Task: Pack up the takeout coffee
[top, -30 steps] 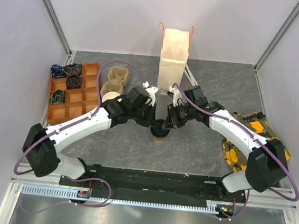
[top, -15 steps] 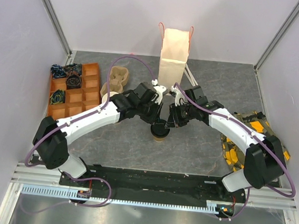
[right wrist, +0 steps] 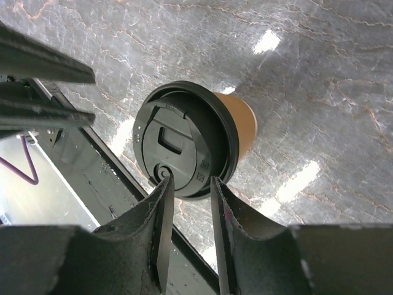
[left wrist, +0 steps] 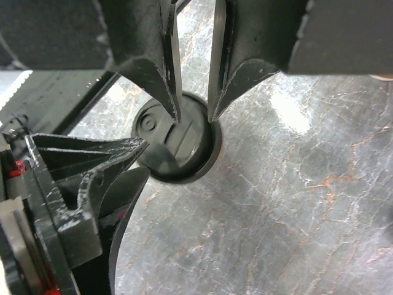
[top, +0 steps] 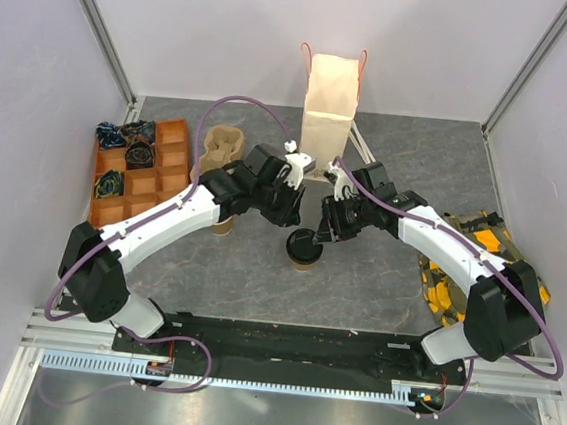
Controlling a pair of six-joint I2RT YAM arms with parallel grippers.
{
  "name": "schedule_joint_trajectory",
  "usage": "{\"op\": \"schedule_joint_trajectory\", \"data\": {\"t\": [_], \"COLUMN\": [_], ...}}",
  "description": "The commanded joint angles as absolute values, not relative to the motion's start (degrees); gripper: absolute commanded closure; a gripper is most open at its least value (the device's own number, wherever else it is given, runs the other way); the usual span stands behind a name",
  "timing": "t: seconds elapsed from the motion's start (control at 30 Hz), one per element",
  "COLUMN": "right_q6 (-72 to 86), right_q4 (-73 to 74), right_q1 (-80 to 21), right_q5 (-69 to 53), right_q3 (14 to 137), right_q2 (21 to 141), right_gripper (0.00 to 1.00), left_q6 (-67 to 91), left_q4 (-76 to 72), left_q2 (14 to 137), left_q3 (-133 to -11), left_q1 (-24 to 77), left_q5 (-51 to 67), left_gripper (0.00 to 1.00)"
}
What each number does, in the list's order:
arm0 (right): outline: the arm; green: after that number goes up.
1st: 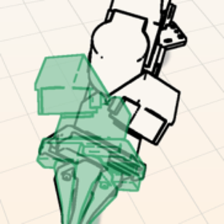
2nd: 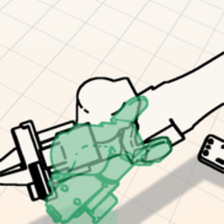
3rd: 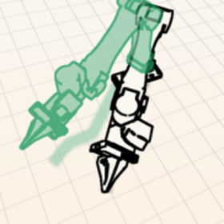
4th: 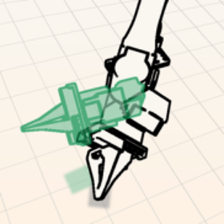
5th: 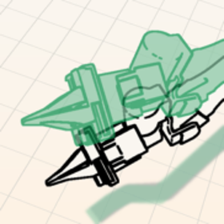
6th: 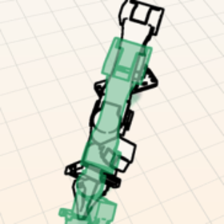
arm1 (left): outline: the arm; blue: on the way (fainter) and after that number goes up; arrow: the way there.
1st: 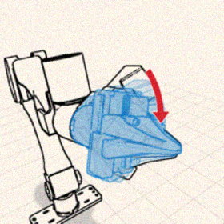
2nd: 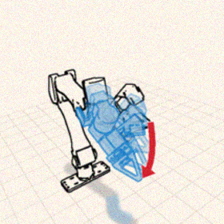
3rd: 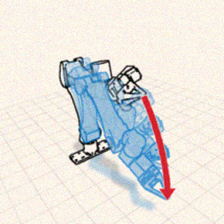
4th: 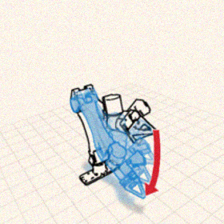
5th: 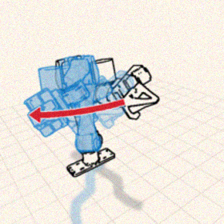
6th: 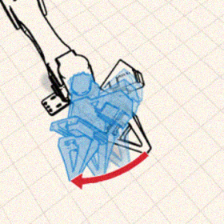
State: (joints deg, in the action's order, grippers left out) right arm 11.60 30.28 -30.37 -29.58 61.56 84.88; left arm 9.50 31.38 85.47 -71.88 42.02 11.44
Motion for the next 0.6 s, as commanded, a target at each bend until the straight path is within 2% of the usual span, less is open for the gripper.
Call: {"op": "schedule_joint_trajectory", "data": {"t": [0.0,0.4,0.57], "right_q6": [12.7,11.0,10.5], "right_q4": [31.2,32.7,32.2], "right_q1": [-29.9,-30.0,-30.0], "right_q5": [-28.7,-29.8,-30.6], "right_q3": [62.8,60.5,63.4], "right_q2": [82.0,83.2,86.2], "right_gripper": [0.62,0.63,0.65], "left_q6": [7.2,9.0,8.9], "left_q4": [29.7,28.3,28.6], "left_q2": [83.3,82.4,82.3], "left_q3": [-72.2,-67.7,-66.3], "left_q1": [41.0,41.0,41.0], "left_q5": [16.0,18.7,19.5], "left_gripper": [0.69,0.73,0.74]}}
